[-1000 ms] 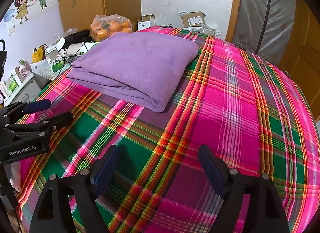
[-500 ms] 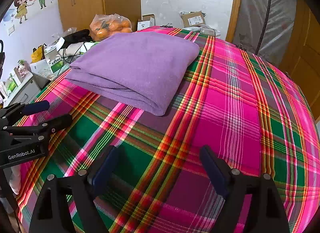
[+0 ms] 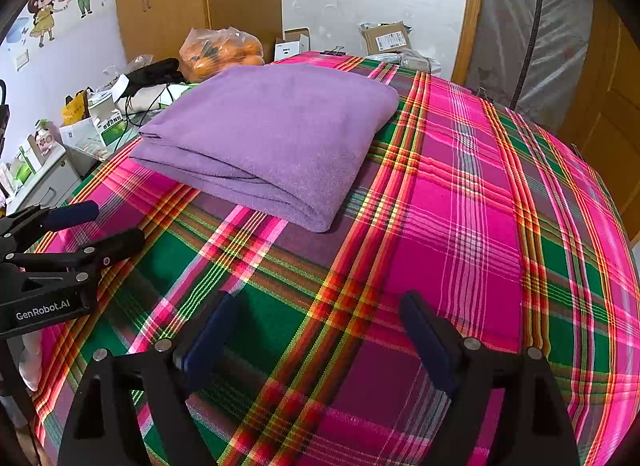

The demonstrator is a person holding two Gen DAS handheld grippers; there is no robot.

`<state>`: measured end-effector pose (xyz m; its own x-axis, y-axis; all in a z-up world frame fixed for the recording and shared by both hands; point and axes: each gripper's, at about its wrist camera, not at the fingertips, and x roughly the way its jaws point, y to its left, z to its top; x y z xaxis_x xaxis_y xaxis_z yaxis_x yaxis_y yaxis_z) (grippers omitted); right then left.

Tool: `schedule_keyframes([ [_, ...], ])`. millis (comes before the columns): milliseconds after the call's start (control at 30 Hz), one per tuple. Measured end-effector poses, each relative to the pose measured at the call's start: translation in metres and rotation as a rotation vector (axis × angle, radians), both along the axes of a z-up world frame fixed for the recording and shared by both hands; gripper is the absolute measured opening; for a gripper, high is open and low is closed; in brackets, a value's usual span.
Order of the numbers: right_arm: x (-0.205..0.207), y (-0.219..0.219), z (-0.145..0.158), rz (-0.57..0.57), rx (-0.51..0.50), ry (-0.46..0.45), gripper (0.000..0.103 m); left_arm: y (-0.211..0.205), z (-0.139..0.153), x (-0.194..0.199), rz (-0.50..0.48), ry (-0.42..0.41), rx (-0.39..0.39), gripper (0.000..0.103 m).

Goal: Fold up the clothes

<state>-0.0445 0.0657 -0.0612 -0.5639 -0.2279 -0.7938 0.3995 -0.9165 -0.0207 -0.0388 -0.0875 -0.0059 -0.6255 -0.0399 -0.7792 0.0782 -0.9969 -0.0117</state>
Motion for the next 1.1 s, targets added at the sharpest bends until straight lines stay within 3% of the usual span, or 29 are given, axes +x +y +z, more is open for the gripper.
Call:
schedule_keyframes([
  [1100, -0.0034, -0.0037, -0.0006, -0.006, 0.006, -0.006, 0.092, 0.0007, 0.0012, -0.0001, 0.001, 0.000, 0.003, 0.081],
])
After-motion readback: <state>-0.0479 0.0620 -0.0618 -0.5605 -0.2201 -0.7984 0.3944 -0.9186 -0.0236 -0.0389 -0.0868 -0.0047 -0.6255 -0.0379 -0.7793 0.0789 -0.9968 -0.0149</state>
